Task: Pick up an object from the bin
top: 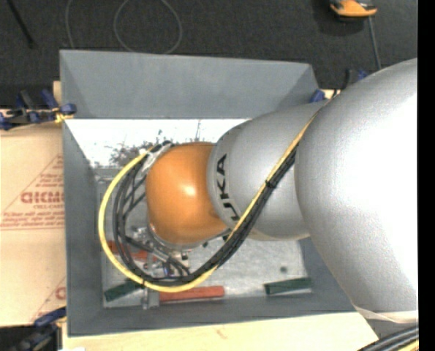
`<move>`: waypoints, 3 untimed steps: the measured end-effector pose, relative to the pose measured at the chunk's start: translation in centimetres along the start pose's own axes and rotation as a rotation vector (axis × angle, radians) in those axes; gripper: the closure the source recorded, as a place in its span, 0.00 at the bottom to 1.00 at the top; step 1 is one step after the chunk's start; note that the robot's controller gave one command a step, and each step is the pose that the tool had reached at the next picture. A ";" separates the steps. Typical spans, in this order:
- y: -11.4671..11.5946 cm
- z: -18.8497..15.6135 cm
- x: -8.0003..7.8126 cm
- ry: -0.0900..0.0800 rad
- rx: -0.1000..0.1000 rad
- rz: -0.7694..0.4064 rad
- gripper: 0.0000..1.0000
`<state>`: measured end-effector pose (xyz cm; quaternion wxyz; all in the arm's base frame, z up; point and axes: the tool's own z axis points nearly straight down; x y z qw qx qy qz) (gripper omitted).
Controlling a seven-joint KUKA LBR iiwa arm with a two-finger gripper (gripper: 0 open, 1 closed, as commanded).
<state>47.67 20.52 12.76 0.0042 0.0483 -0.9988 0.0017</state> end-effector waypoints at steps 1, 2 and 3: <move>-1.7 5.8 -2.3 -0.006 -0.003 0.225 0.00; -1.7 5.7 -2.4 -0.009 -0.005 0.228 1.00; -0.6 -8.6 -0.3 -0.017 -0.008 0.199 1.00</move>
Offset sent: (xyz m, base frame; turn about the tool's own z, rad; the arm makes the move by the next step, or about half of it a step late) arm 0.0240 -0.0140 -0.0576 0.2263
